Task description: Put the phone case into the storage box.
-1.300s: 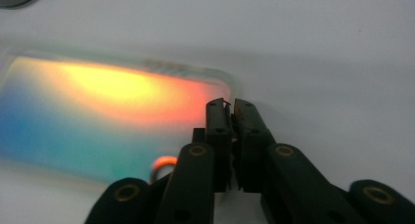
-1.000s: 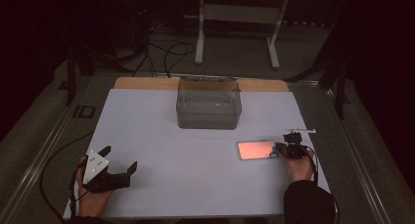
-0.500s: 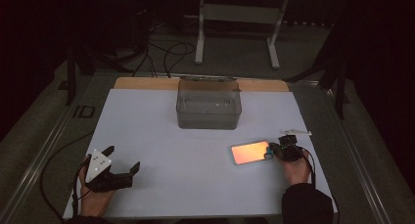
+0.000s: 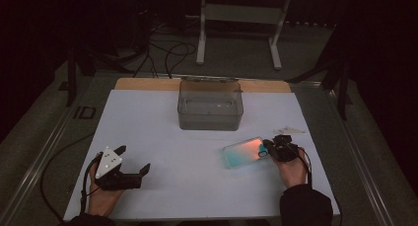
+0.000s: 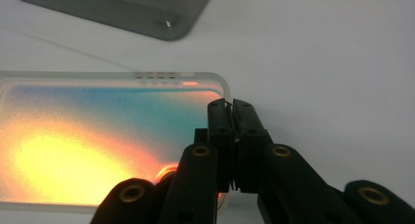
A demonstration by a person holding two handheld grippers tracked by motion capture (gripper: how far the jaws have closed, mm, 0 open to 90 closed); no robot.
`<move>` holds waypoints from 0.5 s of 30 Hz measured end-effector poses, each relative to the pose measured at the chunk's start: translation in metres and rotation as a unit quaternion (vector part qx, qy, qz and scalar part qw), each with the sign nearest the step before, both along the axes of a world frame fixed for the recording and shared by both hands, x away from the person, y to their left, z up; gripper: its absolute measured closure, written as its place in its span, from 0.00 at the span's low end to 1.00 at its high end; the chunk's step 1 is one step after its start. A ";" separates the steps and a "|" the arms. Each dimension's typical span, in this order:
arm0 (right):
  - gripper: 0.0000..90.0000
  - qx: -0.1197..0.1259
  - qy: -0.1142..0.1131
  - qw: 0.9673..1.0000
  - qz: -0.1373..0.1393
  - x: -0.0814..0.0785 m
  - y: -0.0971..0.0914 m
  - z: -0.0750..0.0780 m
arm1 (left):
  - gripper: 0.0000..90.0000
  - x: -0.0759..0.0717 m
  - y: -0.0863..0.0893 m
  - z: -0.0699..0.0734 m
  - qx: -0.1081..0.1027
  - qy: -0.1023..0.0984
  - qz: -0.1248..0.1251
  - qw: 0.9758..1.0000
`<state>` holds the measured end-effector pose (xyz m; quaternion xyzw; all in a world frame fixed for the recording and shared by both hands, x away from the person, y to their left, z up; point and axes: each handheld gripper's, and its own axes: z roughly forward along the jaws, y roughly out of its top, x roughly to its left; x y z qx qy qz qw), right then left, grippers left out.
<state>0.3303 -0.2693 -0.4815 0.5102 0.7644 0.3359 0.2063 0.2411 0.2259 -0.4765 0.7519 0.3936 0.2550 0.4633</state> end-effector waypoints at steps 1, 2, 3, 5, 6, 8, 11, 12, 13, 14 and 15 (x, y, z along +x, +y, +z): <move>0.98 -0.001 -0.002 1.000 0.004 0.000 0.003 0.002 | 0.00 0.001 -0.001 0.000 -0.001 0.001 -0.003 1.000; 0.98 -0.003 -0.005 1.000 0.010 -0.001 0.006 0.003 | 0.00 0.002 -0.003 0.001 -0.001 0.004 -0.006 1.000; 0.98 -0.003 -0.005 1.000 0.010 -0.001 0.006 0.003 | 0.00 0.002 -0.003 0.001 -0.001 0.004 -0.006 1.000; 0.98 -0.008 -0.013 1.000 0.026 -0.002 0.014 0.007 | 0.00 0.005 -0.008 0.002 0.001 0.011 -0.012 1.000; 0.98 -0.010 -0.016 0.999 0.032 -0.002 0.017 0.008 | 0.01 0.006 -0.010 0.003 0.005 0.012 -0.012 1.000; 0.98 -0.014 -0.021 0.999 0.041 -0.003 0.023 0.010 | 0.01 0.008 -0.014 0.004 0.006 0.017 -0.018 1.000; 0.98 -0.018 -0.030 0.998 0.056 -0.004 0.031 0.013 | 0.01 0.011 -0.021 0.005 0.006 0.016 -0.027 0.999; 0.98 -0.019 -0.032 0.997 0.060 -0.004 0.033 0.015 | 0.01 0.012 -0.023 0.006 0.005 0.017 -0.031 0.999; 0.98 -0.020 -0.036 0.997 0.066 -0.005 0.036 0.016 | 0.01 0.014 -0.025 0.007 0.005 0.018 -0.034 0.999; 0.98 -0.022 -0.037 0.996 0.072 -0.005 0.039 0.017 | 0.01 0.014 -0.027 0.008 0.006 0.018 -0.036 0.999; 0.98 -0.027 -0.041 0.996 0.078 -0.005 0.041 0.018 | 0.01 0.016 -0.030 0.009 0.005 0.018 -0.040 0.999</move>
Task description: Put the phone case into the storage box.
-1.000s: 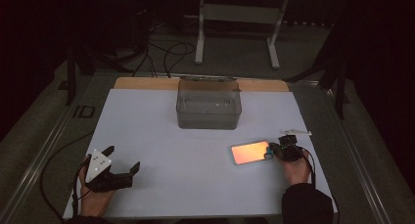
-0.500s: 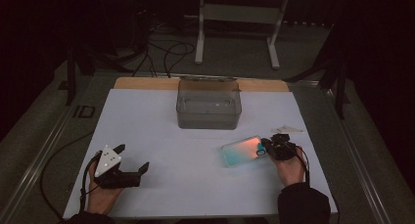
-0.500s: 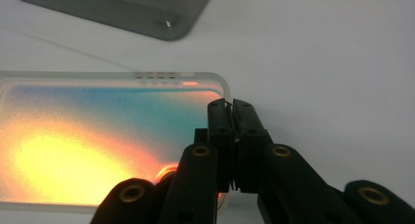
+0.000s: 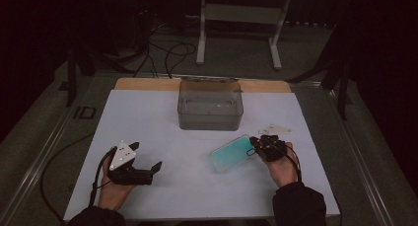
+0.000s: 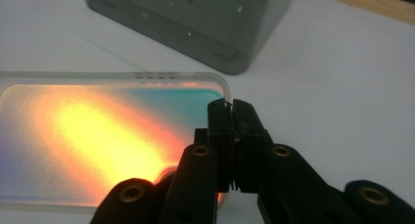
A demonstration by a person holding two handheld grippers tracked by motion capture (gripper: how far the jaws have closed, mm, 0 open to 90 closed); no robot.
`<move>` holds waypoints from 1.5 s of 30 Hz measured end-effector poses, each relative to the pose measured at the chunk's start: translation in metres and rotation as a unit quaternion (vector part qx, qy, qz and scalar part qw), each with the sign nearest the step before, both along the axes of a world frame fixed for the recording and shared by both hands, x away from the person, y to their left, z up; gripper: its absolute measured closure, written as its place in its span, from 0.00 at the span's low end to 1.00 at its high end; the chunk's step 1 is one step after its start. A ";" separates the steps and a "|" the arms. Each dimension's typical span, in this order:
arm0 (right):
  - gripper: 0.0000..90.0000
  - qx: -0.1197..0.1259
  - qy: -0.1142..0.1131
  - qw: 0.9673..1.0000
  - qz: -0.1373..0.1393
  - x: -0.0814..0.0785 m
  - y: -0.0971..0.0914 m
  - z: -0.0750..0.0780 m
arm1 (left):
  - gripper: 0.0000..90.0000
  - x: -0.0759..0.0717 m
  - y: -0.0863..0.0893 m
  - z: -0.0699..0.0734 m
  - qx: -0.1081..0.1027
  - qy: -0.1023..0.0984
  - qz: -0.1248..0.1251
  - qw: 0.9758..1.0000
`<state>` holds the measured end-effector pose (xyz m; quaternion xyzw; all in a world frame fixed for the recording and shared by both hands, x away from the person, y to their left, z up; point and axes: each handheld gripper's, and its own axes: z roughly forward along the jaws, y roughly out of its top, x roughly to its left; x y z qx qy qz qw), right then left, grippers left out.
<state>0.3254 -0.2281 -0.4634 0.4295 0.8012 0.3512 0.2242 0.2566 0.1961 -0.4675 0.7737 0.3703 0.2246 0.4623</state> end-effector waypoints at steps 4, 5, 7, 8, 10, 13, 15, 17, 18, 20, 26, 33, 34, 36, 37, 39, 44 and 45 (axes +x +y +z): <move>0.98 -0.003 -0.005 1.000 0.014 -0.001 0.008 0.003 | 0.01 0.004 -0.008 0.003 0.001 0.000 -0.008 1.000; 0.98 -0.005 -0.007 1.000 0.022 -0.001 0.014 0.005 | 0.01 0.007 -0.013 0.004 0.005 0.005 -0.011 1.000; 0.98 -0.009 -0.012 0.999 0.032 -0.003 0.019 0.008 | 0.01 0.010 -0.019 0.004 0.009 0.007 -0.019 1.000; 0.98 -0.010 -0.016 0.999 0.039 -0.003 0.022 0.009 | 0.01 0.010 -0.019 0.004 0.009 0.007 -0.019 1.000; 0.98 -0.011 -0.022 0.998 0.051 -0.004 0.028 0.013 | 0.01 0.013 -0.028 0.005 0.008 0.010 -0.029 0.999; 0.98 -0.011 -0.034 0.997 0.067 -0.007 0.038 0.019 | 0.01 0.016 -0.036 0.006 0.009 0.011 -0.039 0.999; 0.98 -0.012 -0.042 0.996 0.080 -0.008 0.045 0.022 | 0.01 0.018 -0.040 0.007 0.010 0.013 -0.046 0.999; 0.98 -0.014 -0.053 0.994 0.094 -0.010 0.051 0.025 | 0.01 0.020 -0.045 0.007 0.009 0.014 -0.051 0.999; 0.98 -0.015 -0.059 0.993 0.102 -0.012 0.054 0.026 | 0.01 0.020 -0.046 0.007 0.007 0.016 -0.053 0.998; 0.98 -0.017 -0.066 0.991 0.114 -0.014 0.060 0.028 | 0.02 0.021 -0.050 0.008 0.006 0.017 -0.059 0.998; 0.98 -0.018 -0.084 0.986 0.140 -0.019 0.073 0.033 | 0.04 0.023 -0.061 0.008 0.001 0.029 -0.074 0.997; 0.98 -0.023 -0.103 0.980 0.171 -0.024 0.086 0.037 | 0.11 0.026 -0.072 0.007 -0.011 0.058 -0.100 0.993; 0.98 -0.023 -0.109 0.978 0.176 -0.025 0.088 0.038 | 0.13 0.027 -0.074 0.007 -0.010 0.062 -0.106 0.992; 0.98 -0.028 -0.120 0.975 0.186 -0.027 0.092 0.040 | 0.19 0.027 -0.077 0.007 -0.015 0.072 -0.122 0.990; 0.98 -0.029 -0.124 0.974 0.190 -0.028 0.093 0.040 | 0.22 0.026 -0.078 0.007 -0.016 0.075 -0.128 0.989; 0.98 -0.035 -0.131 0.971 0.196 -0.029 0.096 0.042 | 0.29 0.026 -0.081 0.006 -0.023 0.088 -0.147 0.985; 0.98 -0.038 -0.139 0.968 0.203 -0.030 0.100 0.043 | 0.47 0.027 -0.084 0.005 -0.032 0.110 -0.161 0.980; 0.98 -0.038 -0.141 0.968 0.204 -0.030 0.100 0.043 | 0.52 0.027 -0.085 0.004 -0.033 0.112 -0.159 0.980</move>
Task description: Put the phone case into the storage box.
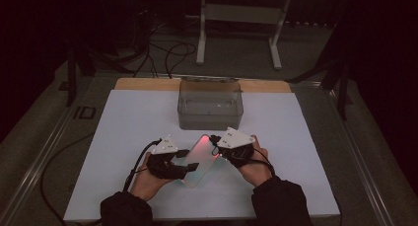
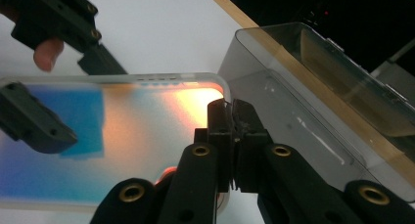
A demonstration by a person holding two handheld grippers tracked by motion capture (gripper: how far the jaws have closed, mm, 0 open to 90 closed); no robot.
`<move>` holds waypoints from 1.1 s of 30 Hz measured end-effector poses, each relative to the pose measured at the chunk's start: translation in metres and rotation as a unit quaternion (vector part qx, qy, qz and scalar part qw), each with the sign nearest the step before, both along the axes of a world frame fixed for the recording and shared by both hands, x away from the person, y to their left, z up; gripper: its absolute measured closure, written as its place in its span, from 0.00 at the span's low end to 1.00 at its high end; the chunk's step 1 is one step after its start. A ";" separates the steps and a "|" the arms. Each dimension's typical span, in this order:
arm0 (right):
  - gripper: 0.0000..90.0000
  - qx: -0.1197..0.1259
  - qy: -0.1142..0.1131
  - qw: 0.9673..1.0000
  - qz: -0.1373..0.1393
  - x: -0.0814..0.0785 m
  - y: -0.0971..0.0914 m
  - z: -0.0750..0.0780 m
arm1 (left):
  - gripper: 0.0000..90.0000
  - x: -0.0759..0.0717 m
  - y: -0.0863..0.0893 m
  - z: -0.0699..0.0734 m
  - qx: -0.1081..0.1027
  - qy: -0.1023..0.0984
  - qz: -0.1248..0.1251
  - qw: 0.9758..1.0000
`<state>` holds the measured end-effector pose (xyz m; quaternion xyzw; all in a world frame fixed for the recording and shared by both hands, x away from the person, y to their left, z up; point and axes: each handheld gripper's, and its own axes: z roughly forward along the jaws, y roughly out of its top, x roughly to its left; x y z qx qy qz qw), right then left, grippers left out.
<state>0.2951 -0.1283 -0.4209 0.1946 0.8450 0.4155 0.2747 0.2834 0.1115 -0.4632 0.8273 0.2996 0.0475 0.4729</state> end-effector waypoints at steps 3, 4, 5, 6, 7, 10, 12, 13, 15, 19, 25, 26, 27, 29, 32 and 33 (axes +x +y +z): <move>0.98 -0.003 -0.002 1.000 0.000 0.000 0.000 0.000 | 0.63 0.000 0.000 -0.001 0.001 0.003 -0.005 1.000; 0.98 -0.006 -0.007 1.000 0.001 -0.001 0.000 0.000 | 0.65 0.001 -0.001 -0.001 0.002 0.007 -0.009 1.000; 0.98 -0.006 -0.007 1.000 0.001 -0.001 0.000 0.000 | 0.67 0.001 -0.001 -0.001 0.002 0.007 -0.009 1.000; 0.97 -0.009 -0.014 1.000 0.006 -0.001 0.001 0.001 | 0.70 0.001 -0.001 -0.002 0.007 0.010 -0.011 1.000; 0.97 -0.008 -0.015 1.000 0.008 -0.002 0.001 0.001 | 0.72 0.002 0.000 -0.003 0.009 0.012 -0.013 1.000; 0.96 -0.013 -0.031 0.999 0.016 -0.005 0.002 0.003 | 0.77 0.002 0.000 -0.003 0.010 0.016 -0.016 1.000; 0.95 -0.018 -0.040 0.999 0.021 -0.007 0.004 0.005 | 0.80 0.002 -0.001 -0.004 0.016 0.018 -0.023 0.999; 0.95 -0.018 -0.040 0.999 0.021 -0.007 0.004 0.005 | 0.83 0.002 -0.001 -0.004 0.016 0.018 -0.023 0.999; 1.00 0.001 -0.050 0.998 0.028 -0.009 0.005 0.010 | 0.88 0.000 -0.006 -0.007 0.045 0.009 -0.026 0.999; 1.00 -0.008 -0.052 0.998 0.036 -0.009 0.009 0.015 | 0.91 -0.002 -0.011 -0.010 0.052 0.004 -0.017 0.999; 1.00 0.021 -0.024 0.999 0.031 -0.004 0.001 0.010 | 0.91 -0.004 -0.009 -0.011 0.071 -0.015 0.012 0.997; 1.00 0.021 -0.024 0.999 0.031 -0.004 0.001 0.010 | 0.91 -0.004 -0.008 -0.010 0.069 -0.018 0.013 0.997; 0.97 0.028 -0.011 0.999 0.032 -0.002 -0.001 0.010 | 0.91 -0.004 -0.005 -0.007 0.061 -0.024 0.020 0.998; 0.83 0.046 0.024 0.998 0.032 0.002 -0.008 0.009 | 0.91 -0.004 -0.002 -0.004 0.050 -0.028 0.027 0.998; 0.76 0.066 0.041 0.996 0.032 0.004 -0.013 0.008 | 0.91 -0.004 0.001 -0.001 0.045 -0.034 0.036 0.998; 0.71 0.078 0.053 0.995 0.034 0.004 -0.015 0.008 | 0.91 -0.004 0.003 0.000 0.042 -0.036 0.039 0.998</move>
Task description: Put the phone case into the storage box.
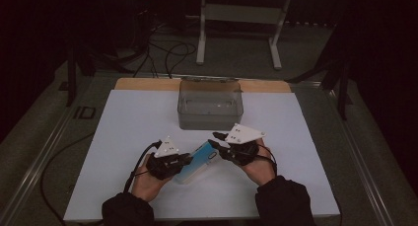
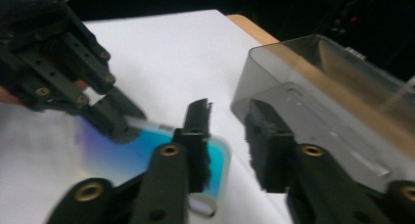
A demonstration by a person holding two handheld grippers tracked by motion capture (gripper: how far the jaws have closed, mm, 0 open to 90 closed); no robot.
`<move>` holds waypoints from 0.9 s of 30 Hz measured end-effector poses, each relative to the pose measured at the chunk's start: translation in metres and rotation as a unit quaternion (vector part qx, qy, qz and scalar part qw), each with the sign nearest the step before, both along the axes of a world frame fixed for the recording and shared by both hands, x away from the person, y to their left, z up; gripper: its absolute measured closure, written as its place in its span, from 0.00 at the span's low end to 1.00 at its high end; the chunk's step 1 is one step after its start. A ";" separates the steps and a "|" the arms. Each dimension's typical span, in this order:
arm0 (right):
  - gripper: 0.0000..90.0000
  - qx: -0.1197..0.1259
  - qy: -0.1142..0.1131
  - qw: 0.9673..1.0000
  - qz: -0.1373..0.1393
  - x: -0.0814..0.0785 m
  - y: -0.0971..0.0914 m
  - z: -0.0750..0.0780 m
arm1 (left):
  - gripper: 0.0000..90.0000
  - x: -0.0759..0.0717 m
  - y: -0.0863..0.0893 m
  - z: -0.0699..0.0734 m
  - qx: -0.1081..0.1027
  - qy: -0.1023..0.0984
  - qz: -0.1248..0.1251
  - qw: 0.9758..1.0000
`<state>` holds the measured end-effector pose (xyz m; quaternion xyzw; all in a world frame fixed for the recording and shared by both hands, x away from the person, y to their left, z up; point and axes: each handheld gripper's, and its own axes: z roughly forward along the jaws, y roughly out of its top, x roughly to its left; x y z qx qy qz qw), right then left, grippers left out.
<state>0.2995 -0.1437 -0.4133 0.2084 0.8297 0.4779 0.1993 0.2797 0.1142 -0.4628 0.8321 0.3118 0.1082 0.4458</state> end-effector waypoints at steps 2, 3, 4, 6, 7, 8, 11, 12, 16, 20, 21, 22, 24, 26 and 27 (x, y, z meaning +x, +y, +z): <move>0.63 0.007 0.023 1.000 -0.005 0.002 -0.005 -0.003 | 0.91 0.000 0.003 0.003 -0.008 -0.005 0.010 1.000; 0.60 0.009 0.027 1.000 -0.007 0.002 -0.005 -0.004 | 0.91 0.000 0.003 0.003 -0.008 -0.005 0.010 1.000; 0.59 0.012 0.034 0.999 -0.007 0.003 -0.006 -0.004 | 0.91 0.001 0.005 0.006 -0.012 -0.010 0.014 1.000; 0.54 0.020 0.047 0.999 -0.004 0.004 -0.007 -0.004 | 0.91 0.001 0.006 0.010 -0.015 -0.016 0.019 1.000; 0.54 0.020 0.047 0.999 -0.004 0.004 -0.007 -0.004 | 0.91 0.001 0.006 0.010 -0.015 -0.016 0.019 1.000; 0.48 0.024 0.055 0.998 0.000 0.005 -0.006 -0.005 | 0.91 0.001 0.008 0.014 -0.023 -0.019 0.022 0.999; 0.38 0.025 0.073 0.997 -0.006 0.006 -0.005 -0.007 | 0.91 0.002 0.011 0.021 -0.030 -0.029 0.027 0.999; 0.35 0.024 0.077 0.997 -0.010 0.007 -0.004 -0.007 | 0.91 0.002 0.012 0.023 -0.032 -0.033 0.028 0.999; 0.25 0.034 0.091 0.995 -0.022 0.009 -0.004 -0.009 | 0.91 0.002 0.016 0.033 -0.042 -0.046 0.031 0.998; 0.21 0.039 0.102 0.994 -0.026 0.011 -0.003 -0.010 | 0.91 0.002 0.017 0.038 -0.047 -0.054 0.031 0.997; 0.20 0.042 0.111 0.993 -0.021 0.013 -0.003 -0.011 | 0.91 0.002 0.016 0.040 -0.048 -0.058 0.031 0.997; 0.18 0.047 0.124 0.991 -0.022 0.014 -0.001 -0.013 | 0.91 0.002 0.016 0.043 -0.049 -0.062 0.029 0.996; 0.17 0.047 0.126 0.991 -0.020 0.014 -0.001 -0.013 | 0.91 0.002 0.015 0.045 -0.050 -0.066 0.028 0.996; 0.16 0.050 0.133 0.990 -0.017 0.015 0.000 -0.014 | 0.91 0.002 0.014 0.048 -0.052 -0.070 0.026 0.996; 0.14 0.053 0.141 0.989 -0.009 0.015 0.002 -0.016 | 0.91 0.002 0.013 0.051 -0.055 -0.075 0.021 0.995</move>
